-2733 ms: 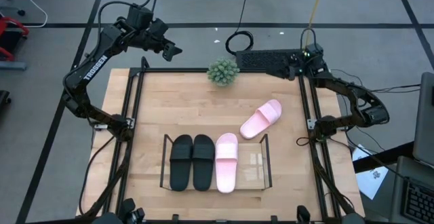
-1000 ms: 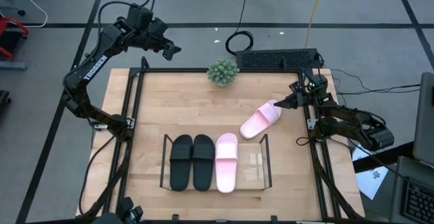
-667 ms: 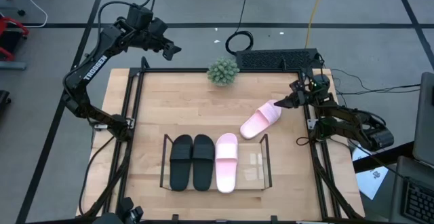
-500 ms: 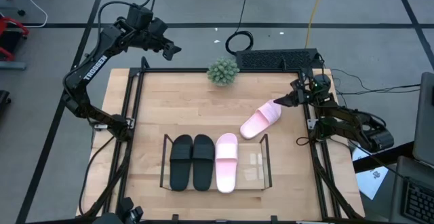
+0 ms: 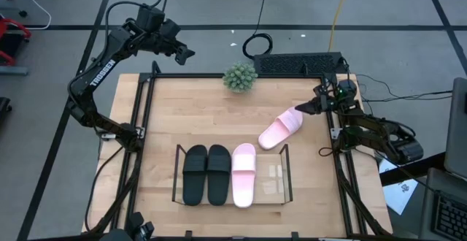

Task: Pick and place slides into the shelf
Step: Put the pink slipper on the shelf

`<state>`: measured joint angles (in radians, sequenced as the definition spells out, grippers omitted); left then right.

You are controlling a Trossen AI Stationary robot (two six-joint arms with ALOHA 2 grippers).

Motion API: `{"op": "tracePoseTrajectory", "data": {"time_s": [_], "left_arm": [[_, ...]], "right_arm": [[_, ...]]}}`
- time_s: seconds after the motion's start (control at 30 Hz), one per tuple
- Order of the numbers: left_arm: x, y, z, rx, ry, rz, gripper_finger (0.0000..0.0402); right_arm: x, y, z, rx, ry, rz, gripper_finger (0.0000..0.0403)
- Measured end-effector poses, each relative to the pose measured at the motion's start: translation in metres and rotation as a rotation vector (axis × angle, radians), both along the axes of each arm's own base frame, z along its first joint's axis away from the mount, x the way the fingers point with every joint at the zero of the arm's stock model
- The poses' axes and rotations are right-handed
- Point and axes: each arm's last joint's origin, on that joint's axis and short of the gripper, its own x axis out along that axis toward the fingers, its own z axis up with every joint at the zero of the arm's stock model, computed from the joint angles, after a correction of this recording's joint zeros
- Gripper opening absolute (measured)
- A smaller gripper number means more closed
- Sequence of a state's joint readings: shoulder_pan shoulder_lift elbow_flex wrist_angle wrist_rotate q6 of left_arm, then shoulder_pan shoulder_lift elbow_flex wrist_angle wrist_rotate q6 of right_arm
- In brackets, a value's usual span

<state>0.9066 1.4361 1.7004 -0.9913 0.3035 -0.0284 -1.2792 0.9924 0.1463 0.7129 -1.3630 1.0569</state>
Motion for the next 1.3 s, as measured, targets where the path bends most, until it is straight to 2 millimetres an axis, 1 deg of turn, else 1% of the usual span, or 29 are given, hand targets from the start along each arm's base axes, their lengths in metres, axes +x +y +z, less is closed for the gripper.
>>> {"op": "tracePoseTrajectory", "data": {"time_s": [0.13, 0.3, 0.53, 0.77, 0.9, 1.03, 1.17, 1.3], "left_arm": [[0.0, 0.0, 0.0, 0.0, 0.0, 0.0, 0.0285], [0.0, 0.0, 0.0, 0.006, 0.003, -0.006, 0.0285], [0.0, 0.0, 0.0, 0.016, 0.009, -0.015, 0.0285], [0.0, 0.0, 0.0, 0.023, 0.013, -0.022, 0.0285], [0.0, 0.0, 0.0, 0.023, 0.013, -0.022, 0.0285], [0.0, 0.0, 0.0, 0.023, 0.013, -0.022, 0.0285], [0.0, 0.0, 0.0, 0.023, 0.012, -0.022, 0.0285], [0.0, 0.0, 0.0, 0.023, 0.012, -0.022, 0.0285]], "right_arm": [[-0.005, -0.002, -0.003, 0.005, 0.009, -0.035, 0.016], [-0.012, -0.002, -0.013, 0.011, 0.045, -0.098, 0.016], [-0.015, 0.004, -0.028, 0.014, 0.112, -0.115, 0.016], [-0.019, 0.016, -0.047, 0.038, 0.296, -0.176, 0.016], [-0.02, 0.016, -0.048, 0.015, 0.322, -0.191, 0.016], [-0.019, 0.018, -0.052, 0.011, 0.409, -0.214, 0.016], [-0.012, 0.023, -0.054, -0.006, 0.453, -0.155, 0.016], [-0.002, 0.022, -0.049, -0.006, 0.497, -0.12, 0.016]]}}
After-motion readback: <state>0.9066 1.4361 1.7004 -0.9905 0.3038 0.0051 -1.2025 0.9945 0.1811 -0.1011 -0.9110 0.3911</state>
